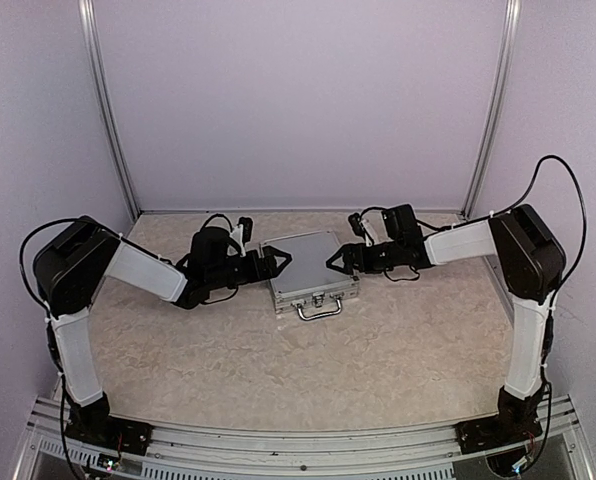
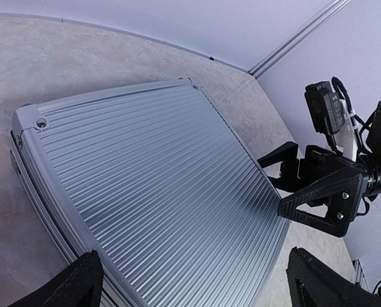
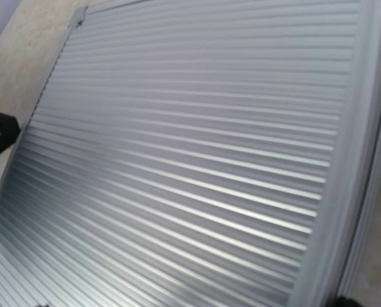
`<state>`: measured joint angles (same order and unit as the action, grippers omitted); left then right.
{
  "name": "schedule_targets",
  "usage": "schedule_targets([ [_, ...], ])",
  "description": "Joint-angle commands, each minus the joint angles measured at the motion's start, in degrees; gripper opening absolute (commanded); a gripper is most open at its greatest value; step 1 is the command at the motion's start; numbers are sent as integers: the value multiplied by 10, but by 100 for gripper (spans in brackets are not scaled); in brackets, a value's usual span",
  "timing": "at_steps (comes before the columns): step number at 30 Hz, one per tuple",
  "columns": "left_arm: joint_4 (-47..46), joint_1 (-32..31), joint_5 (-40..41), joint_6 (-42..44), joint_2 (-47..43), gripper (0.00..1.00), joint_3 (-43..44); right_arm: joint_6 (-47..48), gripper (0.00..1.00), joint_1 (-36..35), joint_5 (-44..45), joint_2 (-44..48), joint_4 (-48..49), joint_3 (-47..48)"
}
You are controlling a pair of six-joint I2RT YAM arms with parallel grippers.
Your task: Pack up texas hold em set
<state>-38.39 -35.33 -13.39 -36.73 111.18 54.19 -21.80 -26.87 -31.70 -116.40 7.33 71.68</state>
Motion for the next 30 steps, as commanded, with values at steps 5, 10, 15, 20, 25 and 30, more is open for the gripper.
schedule_targets([
  [5, -23, -75, -72, 7, 31, 99, 27, 0, 94, -49, -38, 61, 17, -62],
  [10, -39, -84, -67, -2, 31, 99, 11, -2, 94, -71, 3, 88, 10, -91],
  [15, -45, -86, -61, -3, 21, 99, -5, -8, 94, -74, 47, 123, 0, -123],
  [20, -22, -75, -35, 8, -12, 99, -19, -5, 95, -74, 77, 154, -21, -134],
  [25, 34, -55, 19, 19, -94, 99, -53, 1, 100, -74, 143, 222, -66, -147],
  [30, 173, -68, 156, 72, -228, 99, -71, 20, 100, -74, 258, 341, -141, -169],
])
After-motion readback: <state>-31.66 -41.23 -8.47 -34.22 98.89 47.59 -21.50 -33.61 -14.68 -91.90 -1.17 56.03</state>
